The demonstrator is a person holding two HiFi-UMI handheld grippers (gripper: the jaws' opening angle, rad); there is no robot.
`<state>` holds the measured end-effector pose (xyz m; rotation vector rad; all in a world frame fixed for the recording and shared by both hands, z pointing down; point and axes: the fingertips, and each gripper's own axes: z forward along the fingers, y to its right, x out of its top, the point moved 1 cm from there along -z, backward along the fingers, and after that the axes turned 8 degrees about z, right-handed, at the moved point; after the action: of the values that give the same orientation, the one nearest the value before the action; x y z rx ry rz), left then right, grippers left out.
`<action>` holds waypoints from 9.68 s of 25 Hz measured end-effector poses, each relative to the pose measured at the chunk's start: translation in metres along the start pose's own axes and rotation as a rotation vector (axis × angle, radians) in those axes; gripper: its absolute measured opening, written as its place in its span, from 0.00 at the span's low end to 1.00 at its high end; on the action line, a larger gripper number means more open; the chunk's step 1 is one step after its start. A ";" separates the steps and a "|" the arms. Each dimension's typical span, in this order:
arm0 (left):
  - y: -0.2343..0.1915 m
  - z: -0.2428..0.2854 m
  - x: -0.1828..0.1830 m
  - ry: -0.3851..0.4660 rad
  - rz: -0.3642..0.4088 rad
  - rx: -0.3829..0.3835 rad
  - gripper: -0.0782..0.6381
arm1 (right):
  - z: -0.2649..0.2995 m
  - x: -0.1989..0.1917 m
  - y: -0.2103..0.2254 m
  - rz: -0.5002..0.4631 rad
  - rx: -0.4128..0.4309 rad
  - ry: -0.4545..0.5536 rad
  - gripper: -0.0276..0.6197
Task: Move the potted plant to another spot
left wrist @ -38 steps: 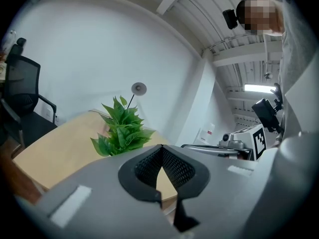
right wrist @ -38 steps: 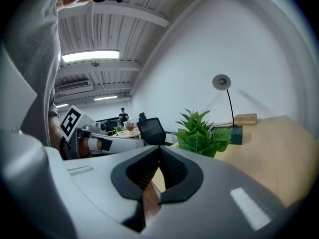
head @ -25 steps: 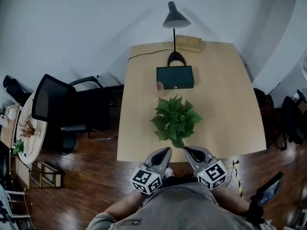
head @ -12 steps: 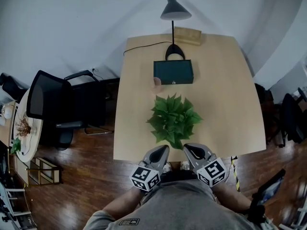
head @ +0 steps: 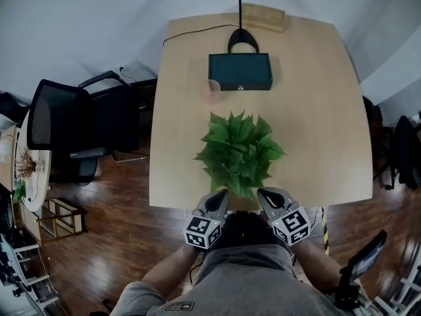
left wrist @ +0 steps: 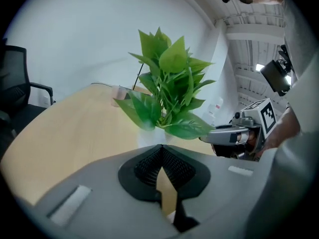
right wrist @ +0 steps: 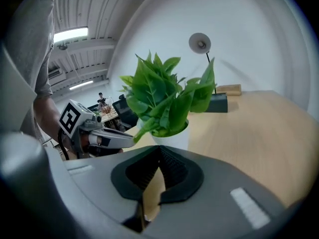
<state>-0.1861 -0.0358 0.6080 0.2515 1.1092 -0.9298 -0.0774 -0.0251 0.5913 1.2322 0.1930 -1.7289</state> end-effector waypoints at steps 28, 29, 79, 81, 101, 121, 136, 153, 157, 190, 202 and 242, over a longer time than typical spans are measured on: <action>-0.036 0.064 0.006 -0.029 0.620 -0.140 0.64 | 0.076 0.003 0.033 -0.456 0.106 -0.148 0.58; -0.034 0.066 0.008 -0.028 0.647 -0.151 0.64 | 0.077 0.005 0.032 -0.476 0.111 -0.154 0.58; 0.064 0.159 0.226 0.168 0.750 -0.268 0.57 | -0.028 0.193 0.137 -0.523 -0.087 0.041 0.56; 0.073 0.193 0.239 0.151 0.732 -0.248 0.57 | -0.033 0.204 0.173 -0.519 -0.063 0.032 0.56; 0.061 0.262 0.224 0.077 0.688 -0.197 0.57 | -0.005 0.192 0.241 -0.482 -0.014 -0.017 0.55; 0.018 0.391 0.178 -0.057 0.513 -0.188 0.54 | 0.059 0.157 0.362 -0.405 -0.034 -0.155 0.55; 0.005 0.403 0.179 -0.045 0.512 -0.114 0.51 | 0.078 0.157 0.377 -0.421 -0.025 -0.118 0.54; 0.001 0.402 0.174 -0.063 0.512 -0.092 0.50 | 0.077 0.150 0.383 -0.432 -0.068 -0.134 0.54; -0.001 0.394 0.170 -0.068 0.494 -0.081 0.50 | 0.067 0.144 0.383 -0.411 -0.084 -0.129 0.55; 0.110 0.146 0.143 0.176 0.244 0.036 0.11 | -0.078 0.103 0.135 -0.247 0.068 0.122 0.05; 0.158 0.027 0.086 0.239 0.191 -0.028 0.11 | -0.143 0.033 0.023 -0.188 0.016 0.151 0.05; 0.327 -0.010 0.039 0.239 0.190 -0.072 0.11 | -0.293 -0.028 0.010 -0.194 0.037 0.191 0.05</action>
<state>0.0567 0.1509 0.4859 0.4095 1.3111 -0.7015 0.1184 0.1626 0.4779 1.4458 0.4064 -1.7843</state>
